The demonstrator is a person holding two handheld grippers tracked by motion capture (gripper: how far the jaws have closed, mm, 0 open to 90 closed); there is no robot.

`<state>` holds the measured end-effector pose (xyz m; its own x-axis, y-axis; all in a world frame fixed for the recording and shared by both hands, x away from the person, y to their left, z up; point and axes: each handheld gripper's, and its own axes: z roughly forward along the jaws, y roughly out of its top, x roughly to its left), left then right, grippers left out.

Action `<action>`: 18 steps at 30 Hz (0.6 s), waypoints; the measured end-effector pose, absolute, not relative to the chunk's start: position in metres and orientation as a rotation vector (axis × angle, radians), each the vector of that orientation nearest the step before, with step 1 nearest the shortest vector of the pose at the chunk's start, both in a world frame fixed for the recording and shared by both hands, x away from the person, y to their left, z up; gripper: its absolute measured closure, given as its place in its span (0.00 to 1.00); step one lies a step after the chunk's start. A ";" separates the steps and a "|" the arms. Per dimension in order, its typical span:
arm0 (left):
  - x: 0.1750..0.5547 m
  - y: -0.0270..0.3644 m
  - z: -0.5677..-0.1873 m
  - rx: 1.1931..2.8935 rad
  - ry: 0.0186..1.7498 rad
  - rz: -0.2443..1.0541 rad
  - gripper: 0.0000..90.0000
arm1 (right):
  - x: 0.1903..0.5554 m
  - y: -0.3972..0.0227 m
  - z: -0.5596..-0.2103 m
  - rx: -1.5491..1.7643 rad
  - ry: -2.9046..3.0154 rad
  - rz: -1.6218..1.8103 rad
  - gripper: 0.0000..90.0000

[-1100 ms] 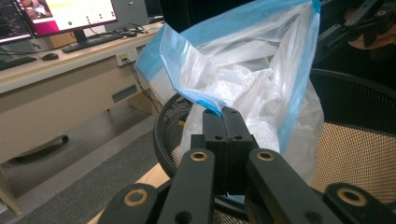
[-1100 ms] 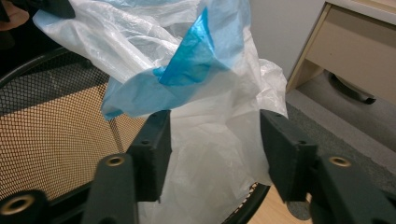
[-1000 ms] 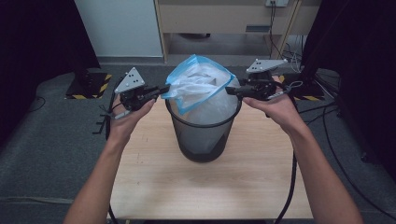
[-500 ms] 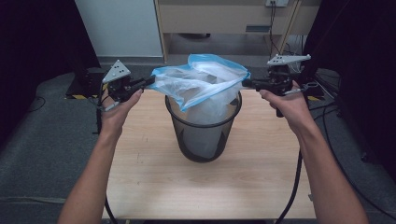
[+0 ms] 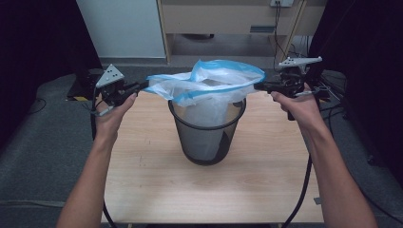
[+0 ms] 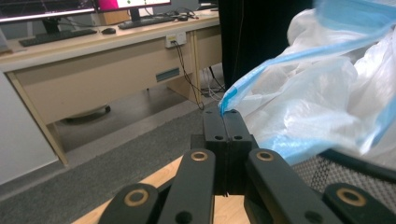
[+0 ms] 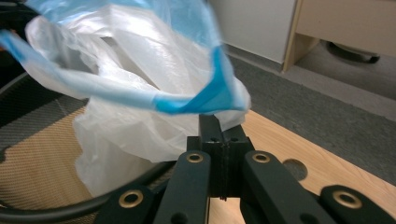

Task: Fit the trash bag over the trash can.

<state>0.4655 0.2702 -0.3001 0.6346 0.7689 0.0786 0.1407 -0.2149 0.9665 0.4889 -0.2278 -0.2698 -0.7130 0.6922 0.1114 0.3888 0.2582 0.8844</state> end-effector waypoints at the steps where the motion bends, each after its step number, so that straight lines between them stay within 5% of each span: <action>1: 0.464 0.272 -0.301 1.715 0.750 0.685 1.00 | 0.489 -0.228 -0.271 1.000 2.236 1.428 1.00; 18: 0.450 0.269 -0.310 1.744 0.694 0.640 1.00 | 0.475 -0.203 -0.274 0.794 2.376 1.386 0.98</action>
<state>0.4496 0.2694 -0.3101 0.6825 0.7269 0.0766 0.1360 -0.2293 0.9638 0.4752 -0.2027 -0.2740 -0.8107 0.5844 0.0352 0.3184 0.3896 0.8642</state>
